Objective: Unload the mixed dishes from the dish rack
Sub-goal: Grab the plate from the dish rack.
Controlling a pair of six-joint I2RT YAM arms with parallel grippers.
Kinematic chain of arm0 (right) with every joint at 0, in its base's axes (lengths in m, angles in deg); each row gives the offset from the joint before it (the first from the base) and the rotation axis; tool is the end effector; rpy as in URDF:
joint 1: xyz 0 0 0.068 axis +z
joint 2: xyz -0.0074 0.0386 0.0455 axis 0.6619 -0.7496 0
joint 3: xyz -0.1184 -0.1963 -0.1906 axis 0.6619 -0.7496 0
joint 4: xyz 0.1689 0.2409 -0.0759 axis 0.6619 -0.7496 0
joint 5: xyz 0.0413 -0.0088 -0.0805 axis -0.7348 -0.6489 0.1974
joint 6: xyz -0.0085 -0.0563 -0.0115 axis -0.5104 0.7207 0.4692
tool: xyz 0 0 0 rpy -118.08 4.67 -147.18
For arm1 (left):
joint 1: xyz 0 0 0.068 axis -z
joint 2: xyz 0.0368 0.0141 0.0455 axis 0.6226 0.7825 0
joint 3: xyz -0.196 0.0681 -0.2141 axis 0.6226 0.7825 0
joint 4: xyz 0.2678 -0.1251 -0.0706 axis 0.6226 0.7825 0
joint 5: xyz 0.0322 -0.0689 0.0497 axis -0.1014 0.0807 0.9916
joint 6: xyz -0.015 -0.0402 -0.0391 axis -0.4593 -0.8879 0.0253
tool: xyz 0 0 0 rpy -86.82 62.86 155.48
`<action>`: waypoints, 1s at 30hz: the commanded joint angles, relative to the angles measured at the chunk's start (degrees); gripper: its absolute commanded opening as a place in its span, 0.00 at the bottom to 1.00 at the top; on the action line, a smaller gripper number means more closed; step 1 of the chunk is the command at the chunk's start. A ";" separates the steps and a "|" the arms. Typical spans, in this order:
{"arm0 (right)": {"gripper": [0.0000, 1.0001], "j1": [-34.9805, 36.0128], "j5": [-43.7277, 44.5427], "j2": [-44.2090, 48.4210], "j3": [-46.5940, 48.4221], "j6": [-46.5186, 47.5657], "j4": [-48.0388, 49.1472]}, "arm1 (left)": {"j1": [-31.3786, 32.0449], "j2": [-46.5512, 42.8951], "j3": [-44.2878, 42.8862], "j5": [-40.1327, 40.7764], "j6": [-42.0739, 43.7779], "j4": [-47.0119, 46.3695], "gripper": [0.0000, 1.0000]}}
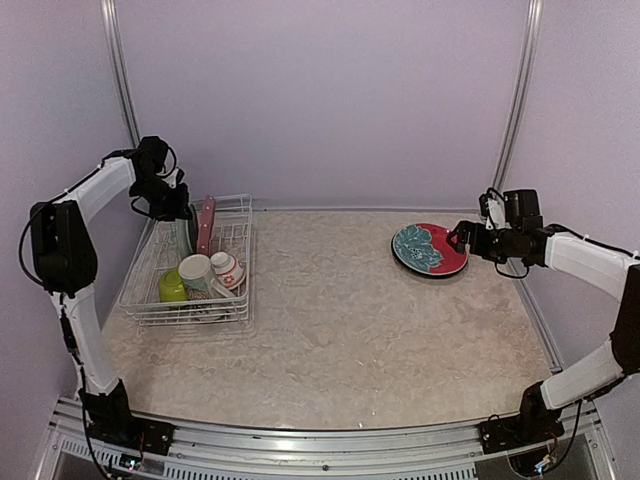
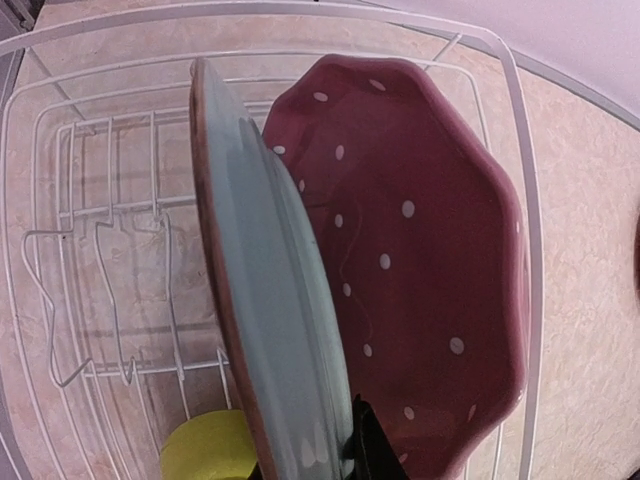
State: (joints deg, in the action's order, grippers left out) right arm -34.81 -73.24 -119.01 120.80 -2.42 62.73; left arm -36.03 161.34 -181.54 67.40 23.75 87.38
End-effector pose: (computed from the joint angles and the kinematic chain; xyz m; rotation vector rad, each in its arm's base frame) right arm 0.3362 0.0476 0.2614 0.1575 2.2370 0.4894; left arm 0.4881 -0.0291 0.3129 -0.1166 2.6176 -0.3396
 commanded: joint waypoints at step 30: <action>1.00 4.32 1.97 -6.86 6.18 -4.31 -3.19 | 3.24 -28.51 8.71 -4.16 -4.25 -10.23 0.00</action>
State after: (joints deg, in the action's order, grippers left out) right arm -31.67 -72.50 -124.49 124.99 -4.89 61.07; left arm -37.01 138.76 -174.48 61.41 18.18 86.46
